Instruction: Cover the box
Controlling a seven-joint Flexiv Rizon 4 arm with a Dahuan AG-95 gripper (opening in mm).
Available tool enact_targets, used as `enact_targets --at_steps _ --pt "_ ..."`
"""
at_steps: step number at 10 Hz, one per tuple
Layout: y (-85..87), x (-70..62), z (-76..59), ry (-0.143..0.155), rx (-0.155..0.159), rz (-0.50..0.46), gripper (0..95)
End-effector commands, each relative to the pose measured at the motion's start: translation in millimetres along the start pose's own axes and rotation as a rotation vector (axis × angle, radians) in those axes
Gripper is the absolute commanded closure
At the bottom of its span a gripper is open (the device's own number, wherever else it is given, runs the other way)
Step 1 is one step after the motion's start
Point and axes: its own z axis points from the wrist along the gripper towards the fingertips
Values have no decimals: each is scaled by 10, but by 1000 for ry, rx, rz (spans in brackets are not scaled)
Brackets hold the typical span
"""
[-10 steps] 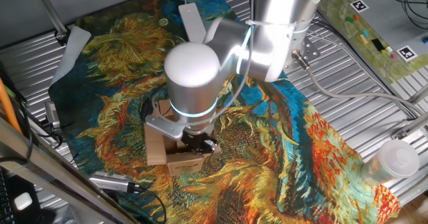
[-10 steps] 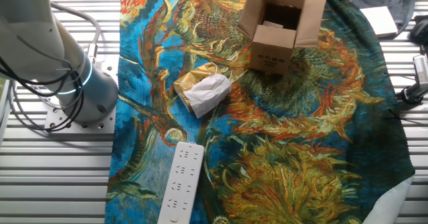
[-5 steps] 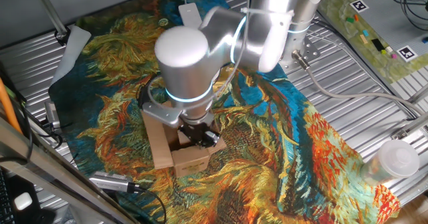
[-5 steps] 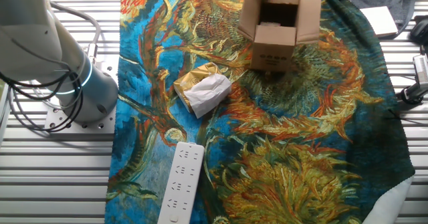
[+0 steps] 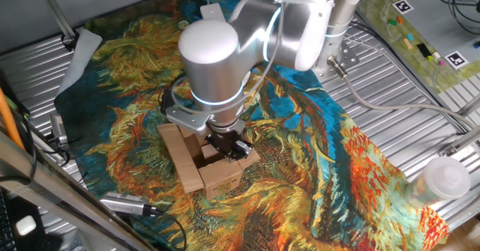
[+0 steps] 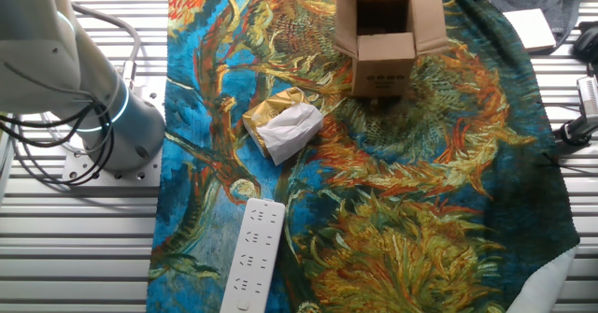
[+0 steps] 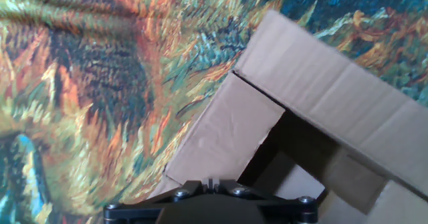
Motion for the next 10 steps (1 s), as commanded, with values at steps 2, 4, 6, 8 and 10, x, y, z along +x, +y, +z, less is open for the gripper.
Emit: enact_targets --at_steps 2,4,6,8,10 --pt "-89 -55 -144 9 54 -21 950" --pt "-195 -72 -302 10 54 -33 950" --pt "-194 -72 -520 14 51 -26 950" --pt "-114 -102 -652 19 60 -19 950" --pt "-64 -117 -722 19 61 -24 950"
